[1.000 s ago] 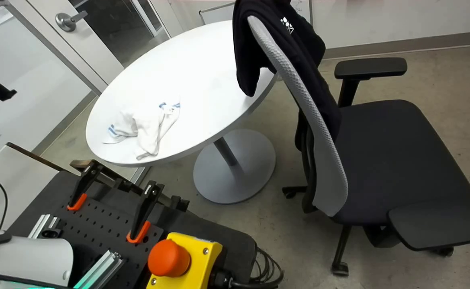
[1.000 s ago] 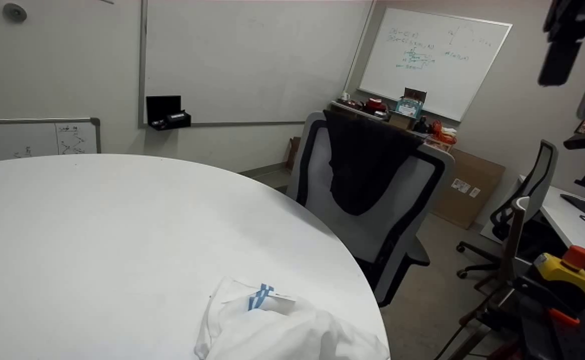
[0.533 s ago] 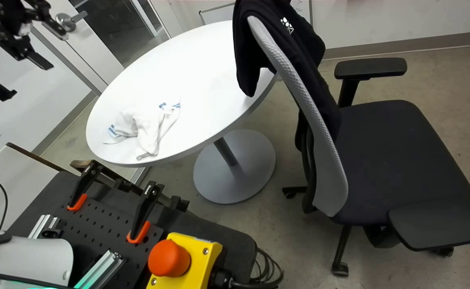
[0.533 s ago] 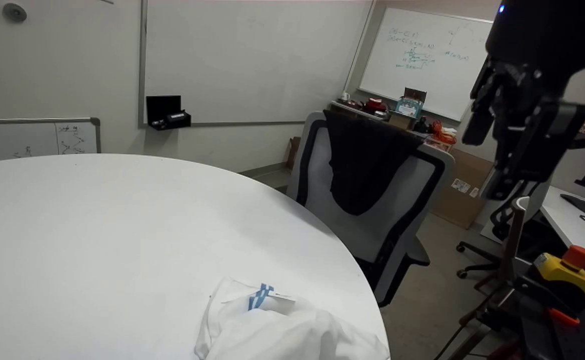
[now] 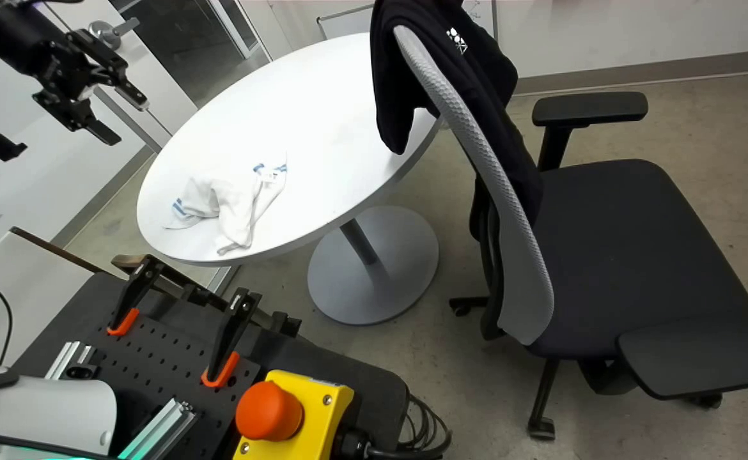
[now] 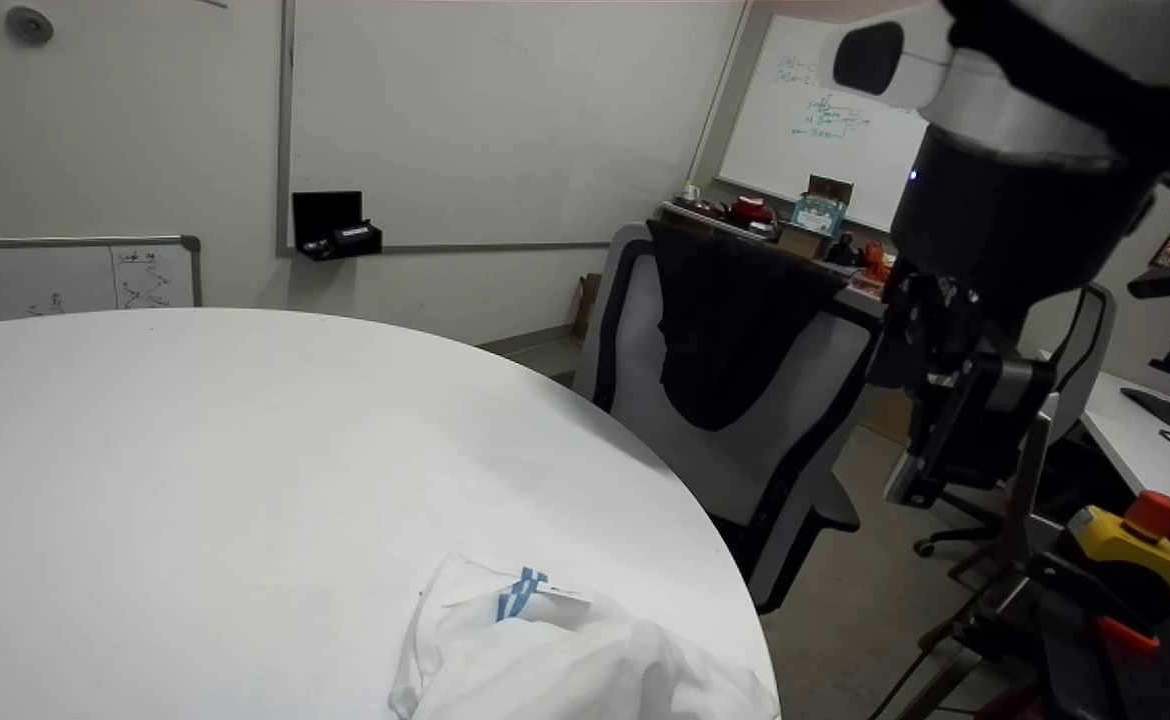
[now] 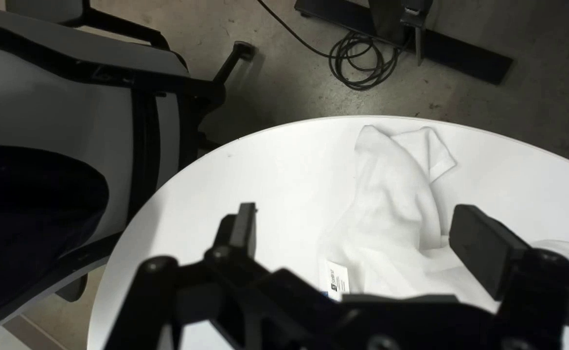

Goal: Hang the towel on the backrest of the chair

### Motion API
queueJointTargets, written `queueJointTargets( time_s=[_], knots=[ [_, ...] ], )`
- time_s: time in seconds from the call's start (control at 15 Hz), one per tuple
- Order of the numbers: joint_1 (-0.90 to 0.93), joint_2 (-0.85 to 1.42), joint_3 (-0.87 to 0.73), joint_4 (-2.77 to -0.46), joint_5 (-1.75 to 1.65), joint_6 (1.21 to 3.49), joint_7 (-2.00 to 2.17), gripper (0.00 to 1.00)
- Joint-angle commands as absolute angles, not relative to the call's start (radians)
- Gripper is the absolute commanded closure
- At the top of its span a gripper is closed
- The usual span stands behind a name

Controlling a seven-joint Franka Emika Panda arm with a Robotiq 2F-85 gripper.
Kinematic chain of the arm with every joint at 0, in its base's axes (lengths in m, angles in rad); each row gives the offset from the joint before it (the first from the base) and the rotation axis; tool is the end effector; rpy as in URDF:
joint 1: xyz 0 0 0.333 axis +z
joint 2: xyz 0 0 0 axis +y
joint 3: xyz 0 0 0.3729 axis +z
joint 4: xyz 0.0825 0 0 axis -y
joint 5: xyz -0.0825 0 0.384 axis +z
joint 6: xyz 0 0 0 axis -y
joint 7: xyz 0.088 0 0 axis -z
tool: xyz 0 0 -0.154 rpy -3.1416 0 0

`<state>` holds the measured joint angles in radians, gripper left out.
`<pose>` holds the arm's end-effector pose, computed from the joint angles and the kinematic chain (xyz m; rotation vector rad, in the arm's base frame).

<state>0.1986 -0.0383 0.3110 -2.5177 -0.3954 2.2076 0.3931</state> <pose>0.3778 0.1788 0.2877 2.7004 0.5413 -0.1611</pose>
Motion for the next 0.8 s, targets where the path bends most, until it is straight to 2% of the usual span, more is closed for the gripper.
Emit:
queueJointTargets(
  time_s=[0.0, 0.27, 0.73],
  knots=[
    [0.215, -0.032, 0.290, -2.514, -0.396, 2.205, 0.392, 0.00],
    [0.218, -0.017, 0.291, -2.525, -0.436, 2.204, 0.442, 0.00],
    [0.221, 0.116, 0.263, -2.543, -0.753, 2.364, 0.593, 0.00]
  ],
)
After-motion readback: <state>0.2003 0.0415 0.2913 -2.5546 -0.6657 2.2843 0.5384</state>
